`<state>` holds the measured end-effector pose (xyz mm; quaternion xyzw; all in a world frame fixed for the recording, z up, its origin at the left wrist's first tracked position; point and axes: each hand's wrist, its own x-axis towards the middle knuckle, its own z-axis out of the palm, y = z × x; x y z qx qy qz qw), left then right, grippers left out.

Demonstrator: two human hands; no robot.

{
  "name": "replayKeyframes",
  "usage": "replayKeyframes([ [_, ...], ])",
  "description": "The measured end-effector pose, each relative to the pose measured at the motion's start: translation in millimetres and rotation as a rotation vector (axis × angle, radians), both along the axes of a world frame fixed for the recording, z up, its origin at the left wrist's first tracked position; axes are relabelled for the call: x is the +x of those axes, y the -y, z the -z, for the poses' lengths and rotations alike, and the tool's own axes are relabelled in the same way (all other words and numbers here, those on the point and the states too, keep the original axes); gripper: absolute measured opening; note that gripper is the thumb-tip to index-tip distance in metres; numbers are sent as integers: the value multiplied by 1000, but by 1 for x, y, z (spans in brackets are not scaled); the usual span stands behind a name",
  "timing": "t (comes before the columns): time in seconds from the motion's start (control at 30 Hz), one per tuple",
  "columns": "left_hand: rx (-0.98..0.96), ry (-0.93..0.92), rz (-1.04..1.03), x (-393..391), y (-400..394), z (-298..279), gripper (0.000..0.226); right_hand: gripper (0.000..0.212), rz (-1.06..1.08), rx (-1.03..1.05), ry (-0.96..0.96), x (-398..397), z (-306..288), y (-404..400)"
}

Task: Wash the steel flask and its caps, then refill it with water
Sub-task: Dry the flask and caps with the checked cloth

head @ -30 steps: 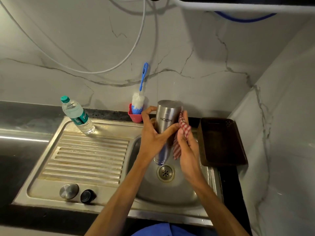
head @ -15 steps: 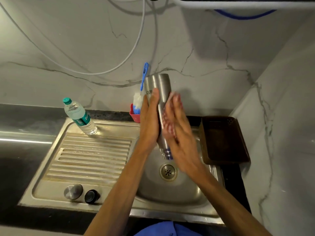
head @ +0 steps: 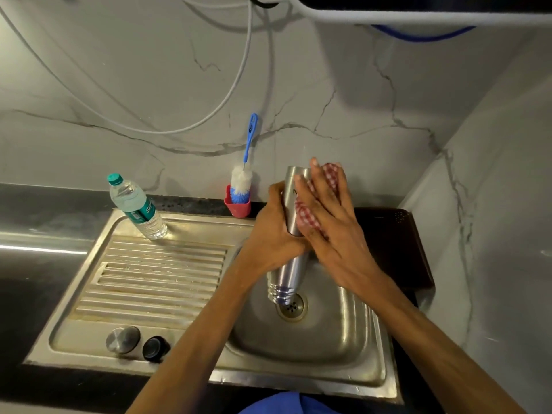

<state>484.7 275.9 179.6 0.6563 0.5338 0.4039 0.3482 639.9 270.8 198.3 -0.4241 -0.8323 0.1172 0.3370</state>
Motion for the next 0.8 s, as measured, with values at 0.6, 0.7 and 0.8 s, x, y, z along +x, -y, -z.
replayKeyframes([
  [0.6,163,-169,-77,0,7,7,80,59,524,116,26,-47,-20,-29],
  [0.7,91,-4,-70,-4,12,1,97,44,330,28,-536,-42,-25,-32],
  [0.8,48,183,-74,-4,20,2,92,44,76,-246,-1061,-40,-32,-29],
])
